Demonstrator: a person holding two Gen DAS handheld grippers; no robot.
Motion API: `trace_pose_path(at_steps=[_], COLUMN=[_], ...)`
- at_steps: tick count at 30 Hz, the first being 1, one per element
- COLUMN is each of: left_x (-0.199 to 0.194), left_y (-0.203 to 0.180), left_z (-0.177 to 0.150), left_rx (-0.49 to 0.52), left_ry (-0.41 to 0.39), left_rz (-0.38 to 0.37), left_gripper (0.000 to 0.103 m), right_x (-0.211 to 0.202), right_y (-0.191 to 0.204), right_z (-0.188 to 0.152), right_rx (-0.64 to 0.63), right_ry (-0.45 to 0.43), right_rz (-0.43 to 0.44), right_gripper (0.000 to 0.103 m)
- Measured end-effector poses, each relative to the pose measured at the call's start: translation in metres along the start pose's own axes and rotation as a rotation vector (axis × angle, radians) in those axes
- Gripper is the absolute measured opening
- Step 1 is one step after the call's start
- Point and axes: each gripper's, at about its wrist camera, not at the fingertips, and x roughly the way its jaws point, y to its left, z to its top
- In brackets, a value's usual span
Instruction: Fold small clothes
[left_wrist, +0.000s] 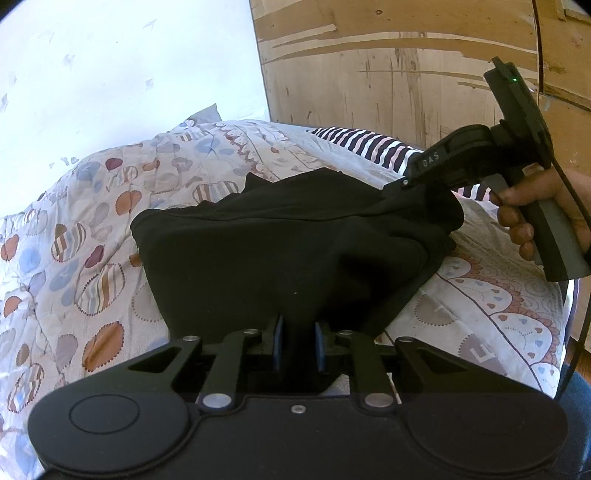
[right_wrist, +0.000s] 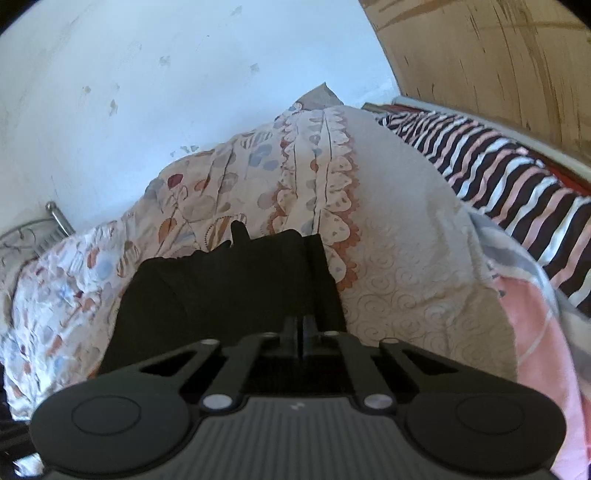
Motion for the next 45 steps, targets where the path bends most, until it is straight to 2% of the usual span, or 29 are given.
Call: trace_pose_path(at_steps=[3, 10, 16, 19, 21, 25, 26, 27, 28, 32, 34, 38, 45], left_x=[-0.001, -0.003, -0.015, -0.024, -0.033, -0.047, -0.049, -0.051, -0.053, -0.058, -0.058, -0.061, -0.068], left_y=[0.0, 0.001, 0.01, 0.014, 0.017, 0.025, 0.028, 0.031, 0.034, 0.05, 0.056, 0.07, 0.09], left_z=[-0.001, -0.006, -0.006, -0.007, -0.007, -0.008, -0.008, -0.008, -0.008, -0.012, -0.015, -0.023, -0.042], left_rx=[-0.003, -0.036, -0.138, -0.188, -0.218, -0.278, -0.297, -0.323, -0.345, -0.442, -0.476, -0.544, -0.596], left_ry=[-0.003, -0.006, -0.005, -0.013, -0.023, -0.041, -0.037, -0.03, -0.026, -0.011, 0.011, 0.06, 0.105], left_rz=[-0.002, -0.008, -0.029, -0.037, -0.029, -0.016, -0.009, 0.002, 0.008, 0.029, 0.055, 0.103, 0.163], left_gripper=[0.019, 0.021, 0.028, 0.047, 0.073, 0.089, 0.096, 0.101, 0.101, 0.102, 0.102, 0.102, 0.102], right_x=[-0.009, -0.013, -0.015, -0.019, -0.022, -0.031, -0.034, -0.037, -0.041, -0.056, -0.065, -0.088, -0.114], right_y=[0.0, -0.018, -0.01, -0.006, -0.004, -0.002, -0.001, 0.0, 0.0, 0.007, 0.012, 0.026, 0.042], right_z=[-0.004, -0.017, -0.015, -0.016, -0.017, -0.019, -0.019, -0.02, -0.021, -0.024, -0.027, -0.034, -0.053], right_rx=[-0.029, 0.028, 0.0, -0.024, -0.043, -0.064, -0.066, -0.066, -0.069, -0.105, -0.128, -0.164, -0.186], right_ry=[-0.003, 0.014, 0.005, -0.002, -0.007, -0.019, -0.022, -0.025, -0.031, -0.054, -0.068, -0.087, -0.069], right_rz=[-0.011, -0.013, -0.024, -0.041, -0.056, -0.095, -0.104, -0.114, -0.121, -0.128, -0.139, -0.13, -0.088], right_gripper=[0.002, 0.002, 0.002, 0.002, 0.002, 0.01, 0.015, 0.032, 0.049, 0.072, 0.09, 0.102, 0.103])
